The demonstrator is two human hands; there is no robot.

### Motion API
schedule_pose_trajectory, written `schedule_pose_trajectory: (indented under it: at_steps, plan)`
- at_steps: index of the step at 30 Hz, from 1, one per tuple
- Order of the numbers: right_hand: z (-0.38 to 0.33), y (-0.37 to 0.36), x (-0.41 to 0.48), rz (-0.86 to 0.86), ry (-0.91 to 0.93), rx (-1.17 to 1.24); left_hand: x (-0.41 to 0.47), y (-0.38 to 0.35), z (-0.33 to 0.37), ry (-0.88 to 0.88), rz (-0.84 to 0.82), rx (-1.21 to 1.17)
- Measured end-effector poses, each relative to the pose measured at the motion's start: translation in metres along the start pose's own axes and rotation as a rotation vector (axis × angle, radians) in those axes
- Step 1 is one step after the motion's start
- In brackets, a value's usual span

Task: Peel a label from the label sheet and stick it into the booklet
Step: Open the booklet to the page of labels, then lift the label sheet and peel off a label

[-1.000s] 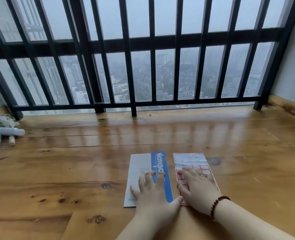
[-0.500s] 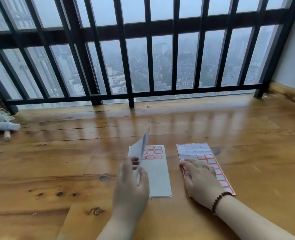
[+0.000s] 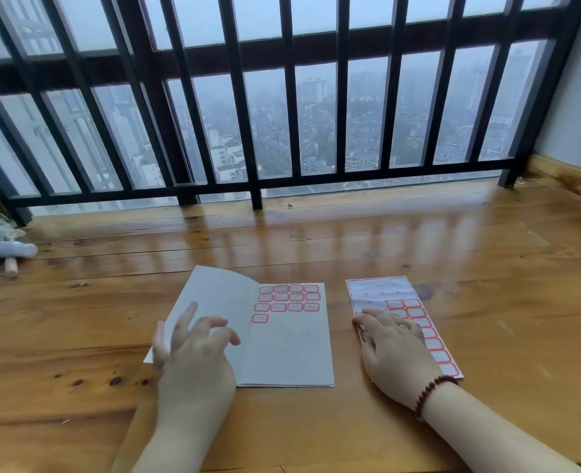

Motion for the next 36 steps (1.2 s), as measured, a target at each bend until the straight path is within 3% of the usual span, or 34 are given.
schedule_pose_trajectory:
  at_steps: [4, 8, 13, 23, 25, 30, 36]
  plan:
    - [0.000, 0.000, 0.000, -0.009, -0.002, 0.002, 0.000, -0.028, 0.018, -0.174, -0.125, -0.058]
    - [0.000, -0.001, 0.000, -0.006, -0.002, 0.001, 0.007, -0.056, 0.023, -0.164, -0.269, -0.086]
    - [0.000, -0.001, 0.000, 0.005, -0.002, 0.020, 0.007, -0.084, 0.019, -0.124, -0.399, 0.076]
    - [0.032, 0.021, 0.009, 0.141, -0.284, 0.128, 0.006, -0.087, 0.017, -0.075, -0.343, 0.060]
    - [0.040, 0.027, 0.012, 0.169, -0.307, 0.039, 0.005, -0.086, 0.017, -0.072, -0.328, 0.053]
    - [0.062, 0.029, 0.013, 0.005, -0.519, -0.164, 0.004, -0.083, 0.017, -0.073, -0.294, 0.020]
    - [0.057, 0.028, 0.013, 0.078, -0.488, -0.013, 0.002, -0.074, 0.018, -0.085, -0.217, -0.071]
Point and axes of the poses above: each hand's wrist, its own x-axis towards the middle knuckle, its own y-axis out of the back of the hand, z = x × y, the point moved 5 cm from there along x, towards the middle knuckle, and after that the axes turned 6 degrees about y, right-handed, at the moved point
